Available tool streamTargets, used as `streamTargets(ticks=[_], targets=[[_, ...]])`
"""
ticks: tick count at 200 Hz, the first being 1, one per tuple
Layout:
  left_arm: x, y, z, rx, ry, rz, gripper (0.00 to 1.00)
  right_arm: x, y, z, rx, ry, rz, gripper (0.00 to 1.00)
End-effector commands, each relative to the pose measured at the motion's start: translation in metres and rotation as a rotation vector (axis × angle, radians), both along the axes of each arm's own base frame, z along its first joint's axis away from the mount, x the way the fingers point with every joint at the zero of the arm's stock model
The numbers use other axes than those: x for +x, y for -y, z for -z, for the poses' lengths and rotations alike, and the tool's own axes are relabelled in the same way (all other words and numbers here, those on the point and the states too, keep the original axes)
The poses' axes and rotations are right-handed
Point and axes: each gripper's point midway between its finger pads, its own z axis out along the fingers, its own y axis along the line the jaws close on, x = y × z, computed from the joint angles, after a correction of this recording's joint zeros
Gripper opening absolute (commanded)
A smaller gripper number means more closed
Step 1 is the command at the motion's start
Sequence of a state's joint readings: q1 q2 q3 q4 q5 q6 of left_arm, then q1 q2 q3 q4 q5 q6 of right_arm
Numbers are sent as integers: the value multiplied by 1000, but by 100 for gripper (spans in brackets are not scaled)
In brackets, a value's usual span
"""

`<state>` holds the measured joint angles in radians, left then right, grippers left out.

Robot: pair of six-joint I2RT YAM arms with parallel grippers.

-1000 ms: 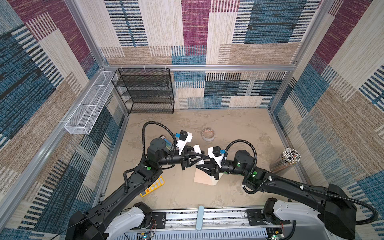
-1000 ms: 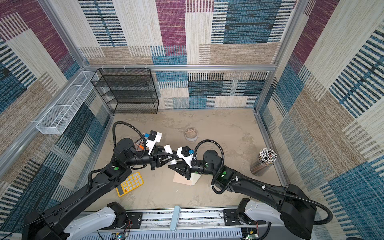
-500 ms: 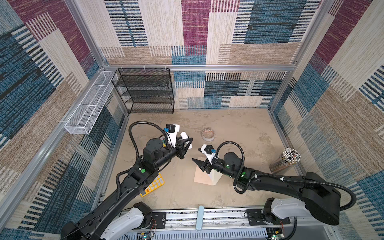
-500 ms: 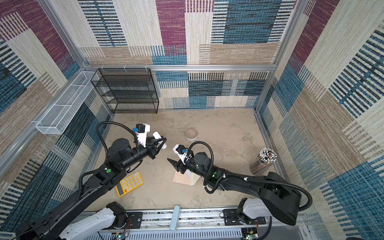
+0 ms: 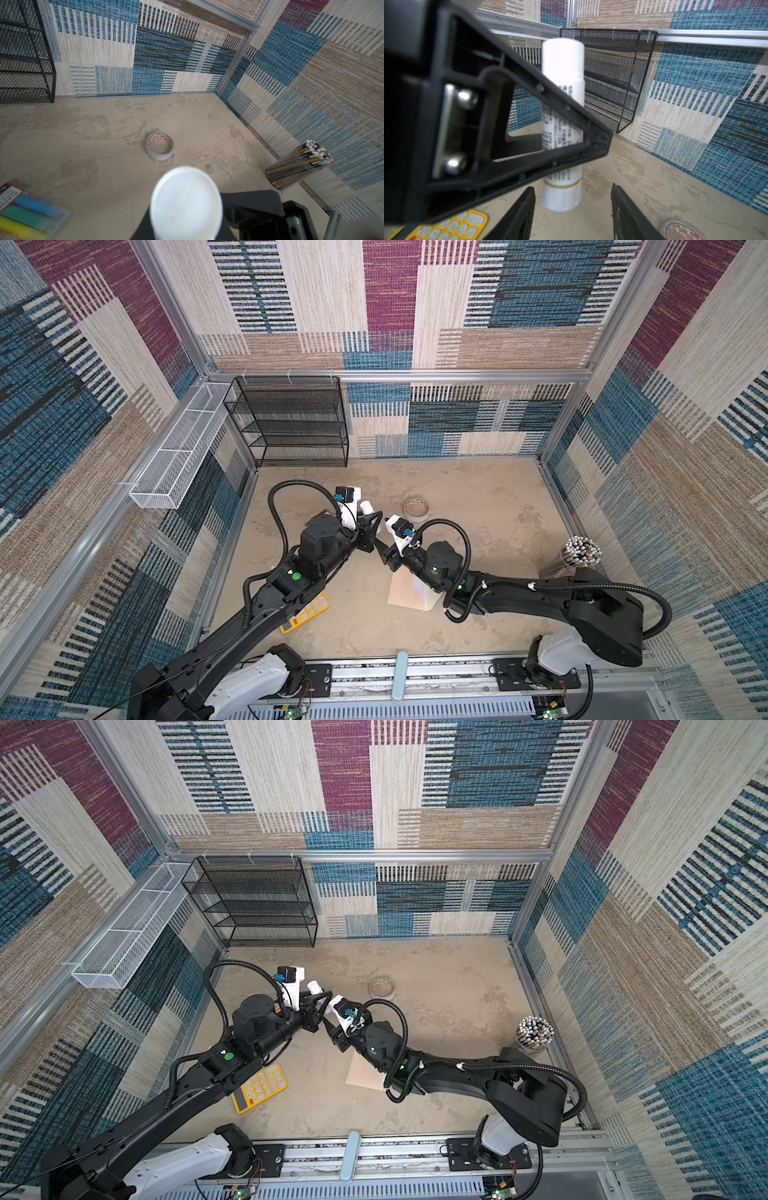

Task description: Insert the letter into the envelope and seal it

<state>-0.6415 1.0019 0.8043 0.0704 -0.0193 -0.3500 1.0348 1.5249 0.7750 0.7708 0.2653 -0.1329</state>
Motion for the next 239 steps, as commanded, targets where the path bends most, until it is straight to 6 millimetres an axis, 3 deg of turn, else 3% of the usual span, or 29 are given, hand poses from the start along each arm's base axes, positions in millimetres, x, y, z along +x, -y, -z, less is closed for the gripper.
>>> streamTargets(ticks=[1, 110, 147, 239], targets=[[2, 0, -7, -28, 9, -12, 0, 1, -3, -11, 27, 23, 3, 55], [2, 7, -6, -33, 8, 10, 0, 2, -10, -3, 18, -3, -16, 38], [1, 8, -6, -42, 10, 17, 0, 2, -11, -1, 23, -11, -19, 38], [0, 12, -4, -55, 3, 38, 0, 1, -12, -4, 34, -13, -28, 26]])
